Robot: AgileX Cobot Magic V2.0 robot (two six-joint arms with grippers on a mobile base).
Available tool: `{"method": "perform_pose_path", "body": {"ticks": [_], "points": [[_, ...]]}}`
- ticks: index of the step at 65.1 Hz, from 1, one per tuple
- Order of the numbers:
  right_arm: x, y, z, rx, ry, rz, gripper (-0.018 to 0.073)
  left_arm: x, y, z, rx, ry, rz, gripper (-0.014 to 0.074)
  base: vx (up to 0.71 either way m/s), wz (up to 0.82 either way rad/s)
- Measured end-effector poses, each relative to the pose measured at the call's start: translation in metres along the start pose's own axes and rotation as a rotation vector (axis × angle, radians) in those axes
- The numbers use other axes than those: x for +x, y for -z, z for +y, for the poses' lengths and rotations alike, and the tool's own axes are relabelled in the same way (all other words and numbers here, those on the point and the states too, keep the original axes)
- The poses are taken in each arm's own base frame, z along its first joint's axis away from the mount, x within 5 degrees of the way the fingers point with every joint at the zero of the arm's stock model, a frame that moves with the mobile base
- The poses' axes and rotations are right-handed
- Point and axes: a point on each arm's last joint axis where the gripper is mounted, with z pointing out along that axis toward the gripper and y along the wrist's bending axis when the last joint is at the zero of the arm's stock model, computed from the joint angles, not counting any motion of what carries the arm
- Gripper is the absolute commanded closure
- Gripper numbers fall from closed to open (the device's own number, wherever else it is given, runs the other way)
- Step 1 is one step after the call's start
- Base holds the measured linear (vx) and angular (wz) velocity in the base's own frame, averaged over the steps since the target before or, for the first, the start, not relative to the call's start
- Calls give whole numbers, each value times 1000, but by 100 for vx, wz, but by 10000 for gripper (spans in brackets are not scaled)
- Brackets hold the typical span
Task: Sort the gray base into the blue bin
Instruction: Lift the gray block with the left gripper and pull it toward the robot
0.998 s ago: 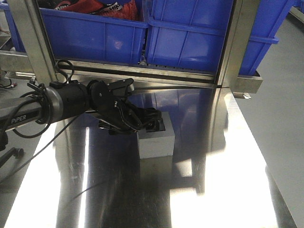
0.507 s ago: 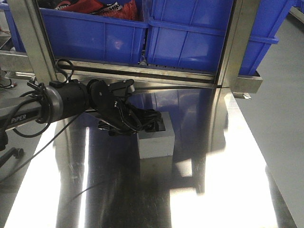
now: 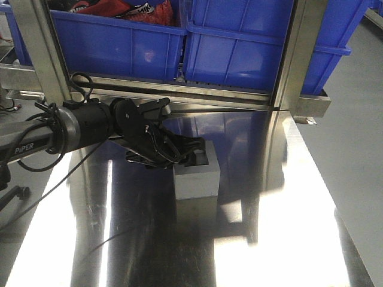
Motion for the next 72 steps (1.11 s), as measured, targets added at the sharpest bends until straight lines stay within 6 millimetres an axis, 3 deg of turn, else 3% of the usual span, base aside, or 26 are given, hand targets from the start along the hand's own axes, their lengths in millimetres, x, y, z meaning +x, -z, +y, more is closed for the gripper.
{"method": "perform_pose_path", "body": {"ticks": [7,18,31,41,50,59,72], "points": [[0,0,0,0,0,0,564,-2,2,0,2,1,-10,475,0,0],[0,0,0,0,0,0,564,-3,4,0,-3,-13,-15,580,0,0],[0,0,0,0,0,0,564,-4,6,-1,-5,-26,-22,603,0,0],[0,0,0,0,0,0,564,-6,21,-5,-11,-90,-40,601,0,0],[0,0,0,0,0,0,564,-15,63,-19,12,-168,-154,598,0,0],[0,0,0,0,0,0,564,-20,121,-34,40,-237,-317,593,0,0],[0,0,0,0,0,0,564,4,193,-36,60,-301,-522,592,0,0]]}}
